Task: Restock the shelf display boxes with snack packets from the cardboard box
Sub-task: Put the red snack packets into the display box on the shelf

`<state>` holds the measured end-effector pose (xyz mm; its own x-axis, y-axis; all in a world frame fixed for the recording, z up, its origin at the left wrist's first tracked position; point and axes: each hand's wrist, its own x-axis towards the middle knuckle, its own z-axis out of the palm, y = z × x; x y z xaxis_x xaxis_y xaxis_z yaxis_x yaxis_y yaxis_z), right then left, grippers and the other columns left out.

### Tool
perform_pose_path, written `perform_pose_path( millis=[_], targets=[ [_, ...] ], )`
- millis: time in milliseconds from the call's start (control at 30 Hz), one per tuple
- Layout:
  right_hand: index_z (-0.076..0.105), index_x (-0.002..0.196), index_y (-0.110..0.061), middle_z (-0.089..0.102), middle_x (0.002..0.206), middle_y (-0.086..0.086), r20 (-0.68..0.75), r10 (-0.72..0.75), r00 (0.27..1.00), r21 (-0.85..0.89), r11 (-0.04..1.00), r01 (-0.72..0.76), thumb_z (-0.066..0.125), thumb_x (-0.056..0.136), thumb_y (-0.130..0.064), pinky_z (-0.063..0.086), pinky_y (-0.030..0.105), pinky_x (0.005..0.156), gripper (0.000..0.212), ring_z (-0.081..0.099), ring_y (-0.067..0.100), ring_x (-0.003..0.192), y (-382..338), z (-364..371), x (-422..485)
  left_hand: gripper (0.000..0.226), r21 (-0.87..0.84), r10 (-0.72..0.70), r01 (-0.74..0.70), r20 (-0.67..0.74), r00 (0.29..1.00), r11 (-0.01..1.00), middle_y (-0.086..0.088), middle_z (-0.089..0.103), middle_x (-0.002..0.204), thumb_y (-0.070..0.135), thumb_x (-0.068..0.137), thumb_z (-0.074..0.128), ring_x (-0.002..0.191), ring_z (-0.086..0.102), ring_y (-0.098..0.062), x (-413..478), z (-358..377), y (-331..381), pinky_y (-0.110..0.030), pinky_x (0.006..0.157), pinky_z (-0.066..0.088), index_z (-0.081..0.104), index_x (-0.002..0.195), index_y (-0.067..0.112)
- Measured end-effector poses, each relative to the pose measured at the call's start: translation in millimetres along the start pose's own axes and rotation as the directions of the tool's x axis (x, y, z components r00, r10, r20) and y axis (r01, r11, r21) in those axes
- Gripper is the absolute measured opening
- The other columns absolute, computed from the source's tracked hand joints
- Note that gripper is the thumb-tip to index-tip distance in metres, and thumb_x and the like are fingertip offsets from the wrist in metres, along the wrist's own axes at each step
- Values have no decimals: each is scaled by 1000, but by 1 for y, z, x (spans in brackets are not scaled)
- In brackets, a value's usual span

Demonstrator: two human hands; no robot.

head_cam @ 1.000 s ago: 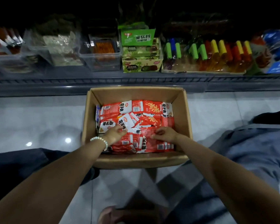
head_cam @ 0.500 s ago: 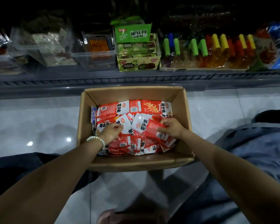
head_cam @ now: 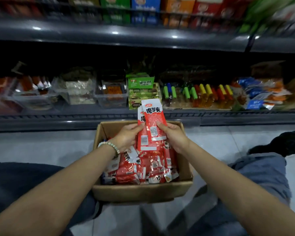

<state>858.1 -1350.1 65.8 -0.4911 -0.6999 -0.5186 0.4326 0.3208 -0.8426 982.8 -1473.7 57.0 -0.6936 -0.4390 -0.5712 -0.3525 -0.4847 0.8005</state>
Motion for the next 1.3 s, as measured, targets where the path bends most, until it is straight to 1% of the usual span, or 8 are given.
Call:
perform_pose_path(
  millis=[233,433,567,700,833,1033,1200,1300],
  targets=[
    [64,113,-10,73,101,9,51,-184,982,98,979,179,61,90,-26,55,29,71,29,71,21,86,-75,31,-53,28,-143,282,-326,-258,924,935,-6,74,91,29,86,68,71,72,-18,-55,20,79,-29,57,56,59,108,15],
    [62,117,-8,69,112,13,-22,-293,956,217,932,290,60,90,-14,54,38,87,27,66,26,101,-123,56,-72,26,-125,436,-500,-339,833,857,-3,74,91,37,87,65,75,71,-16,-84,42,132,-25,58,56,64,101,15],
    [61,117,-13,70,110,10,-50,-417,908,95,903,420,53,95,-16,53,41,92,24,67,26,102,-157,65,-74,19,-106,530,-573,-274,802,813,-4,75,90,30,91,61,74,72,-11,-92,51,163,-20,58,54,67,100,14],
    [57,120,-21,70,107,1,2,-531,847,-56,846,531,44,100,-17,56,23,76,25,69,14,94,-191,64,-65,16,-22,589,-612,-248,769,790,2,75,82,26,94,57,73,71,-9,-84,62,192,-19,59,54,68,98,15],
    [50,121,-33,66,109,-10,84,-580,811,-123,801,586,40,101,-17,54,16,74,27,67,2,93,-230,56,-50,31,162,669,-650,-212,712,743,2,71,100,40,96,45,85,70,-10,-63,75,231,-27,72,57,59,117,21],
    [54,128,-28,67,120,-1,173,-598,783,16,796,605,44,91,-44,48,39,99,42,63,16,112,-305,23,-26,29,214,748,-723,-60,662,657,-2,70,95,42,92,51,75,70,-8,-41,87,305,-15,59,51,54,111,20],
    [61,119,-23,68,118,6,309,-517,799,125,854,504,55,74,-56,52,37,92,57,65,21,108,-358,15,-23,29,209,735,-737,106,670,642,2,72,90,47,87,49,76,71,-11,-46,91,339,-20,63,54,51,111,31],
    [67,117,-31,57,135,5,435,-549,713,189,830,524,72,65,-63,39,45,107,62,54,23,125,-375,22,-18,34,178,710,-725,147,689,666,4,73,84,49,86,49,74,71,-11,-52,95,350,-19,61,53,51,113,28]
  ],
)
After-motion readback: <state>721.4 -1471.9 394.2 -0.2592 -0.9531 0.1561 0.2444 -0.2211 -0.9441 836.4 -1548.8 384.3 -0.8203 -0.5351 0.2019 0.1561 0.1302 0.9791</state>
